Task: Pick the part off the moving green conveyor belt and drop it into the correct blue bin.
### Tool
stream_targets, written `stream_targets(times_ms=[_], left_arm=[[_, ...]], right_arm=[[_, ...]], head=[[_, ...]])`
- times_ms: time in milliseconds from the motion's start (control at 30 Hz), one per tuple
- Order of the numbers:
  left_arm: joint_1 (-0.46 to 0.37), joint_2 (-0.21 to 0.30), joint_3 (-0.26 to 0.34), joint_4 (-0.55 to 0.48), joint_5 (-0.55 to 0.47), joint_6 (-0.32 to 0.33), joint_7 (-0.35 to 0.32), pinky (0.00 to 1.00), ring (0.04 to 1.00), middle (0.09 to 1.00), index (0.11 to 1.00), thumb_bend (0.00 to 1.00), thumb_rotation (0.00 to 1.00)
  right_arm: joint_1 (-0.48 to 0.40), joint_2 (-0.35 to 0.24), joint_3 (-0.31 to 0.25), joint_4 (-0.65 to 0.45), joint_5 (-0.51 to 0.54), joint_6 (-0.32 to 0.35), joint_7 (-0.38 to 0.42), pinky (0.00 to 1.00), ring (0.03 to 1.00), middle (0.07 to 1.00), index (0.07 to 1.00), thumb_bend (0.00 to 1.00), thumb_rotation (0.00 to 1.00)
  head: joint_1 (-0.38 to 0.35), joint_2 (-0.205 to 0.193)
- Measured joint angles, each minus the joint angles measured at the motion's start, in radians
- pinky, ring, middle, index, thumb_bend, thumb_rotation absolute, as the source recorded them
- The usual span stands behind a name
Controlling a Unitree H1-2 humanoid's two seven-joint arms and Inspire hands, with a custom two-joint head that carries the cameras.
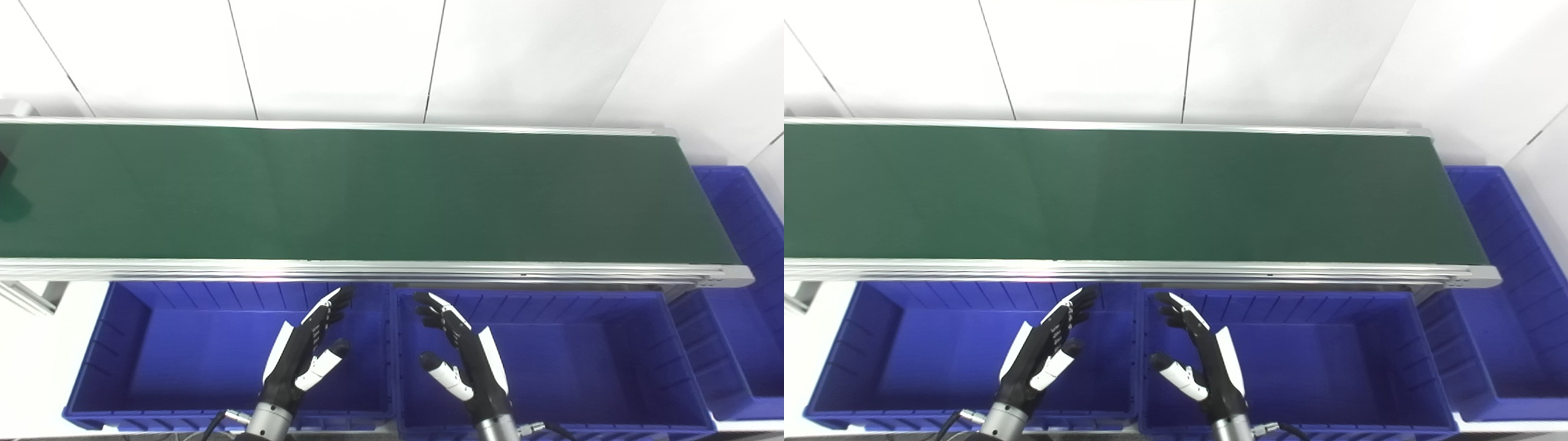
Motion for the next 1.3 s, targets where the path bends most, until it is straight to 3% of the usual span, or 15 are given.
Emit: stream_targets(times_ms=[400,767,1300], left_arm=[[0.014,-0.007,-0.003,-0.041,0.000,0.000,-0.007,0.88,0.900,0.891,0.856,0.76,0.84],[0.017,-0.025,-0.010,-0.052,0.002,0.000,-0.016,0.85,0.874,0.876,0.847,0.80,0.85],[0.022,-0.024,-0.016,-0.062,0.018,0.000,-0.013,0.84,0.867,0.872,0.846,0.78,0.85]], right_arm=[[-0.002,0.042,-0.034,0.011,0.055,0.000,0.000,0.83,0.862,0.885,0.843,0.85,0.93],[-0.003,0.042,-0.033,0.030,0.038,0.000,-0.001,0.85,0.871,0.894,0.841,0.82,0.91],[-0.003,0.038,-0.030,0.033,0.030,0.000,-0.002,0.84,0.879,0.888,0.842,0.83,0.90]], head=[[0.002,0.006],[-0.014,0.003],[-0.012,0.003]])
